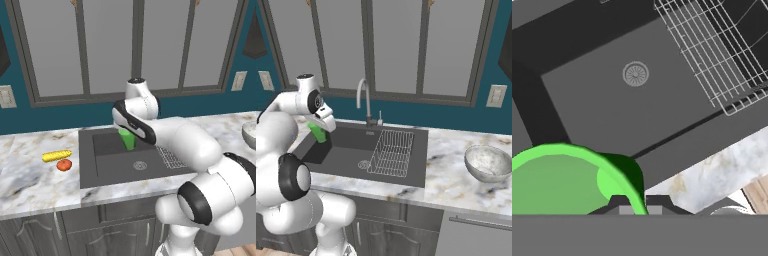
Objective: Remove the squash and corn from the sink. Then move the bowl and cup from the counter to the sink for washing.
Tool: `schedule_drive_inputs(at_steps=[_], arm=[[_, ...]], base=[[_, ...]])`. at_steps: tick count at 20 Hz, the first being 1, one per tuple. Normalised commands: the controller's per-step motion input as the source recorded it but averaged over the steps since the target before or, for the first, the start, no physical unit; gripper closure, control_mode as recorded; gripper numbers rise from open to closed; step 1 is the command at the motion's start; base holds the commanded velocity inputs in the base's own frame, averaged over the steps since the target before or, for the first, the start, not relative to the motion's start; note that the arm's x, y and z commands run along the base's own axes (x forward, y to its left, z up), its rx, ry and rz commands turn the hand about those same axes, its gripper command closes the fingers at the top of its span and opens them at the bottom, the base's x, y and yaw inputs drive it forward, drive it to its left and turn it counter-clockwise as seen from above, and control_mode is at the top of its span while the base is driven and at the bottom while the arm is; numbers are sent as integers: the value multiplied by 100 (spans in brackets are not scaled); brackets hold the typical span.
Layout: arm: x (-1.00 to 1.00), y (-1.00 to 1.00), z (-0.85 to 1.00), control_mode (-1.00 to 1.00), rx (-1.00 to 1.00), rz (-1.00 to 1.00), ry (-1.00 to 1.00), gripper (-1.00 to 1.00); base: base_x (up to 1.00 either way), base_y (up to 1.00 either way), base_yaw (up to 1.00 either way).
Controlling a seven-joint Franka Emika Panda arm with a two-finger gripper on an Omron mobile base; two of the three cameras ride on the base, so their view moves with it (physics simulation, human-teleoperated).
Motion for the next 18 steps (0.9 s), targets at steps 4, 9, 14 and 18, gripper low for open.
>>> schedule_drive_inputs(at_steps=[4,9,14,18], arm=[[10,-3,-19,-100,5,0,0,100],[13,0,-22,-100,3,0,0,100],[13,0,-20,-100,4,0,0,100],[17,0,-21,-100,3,0,0,100]], base=[[0,0,0],[0,0,0],[0,0,0],[0,0,0]])
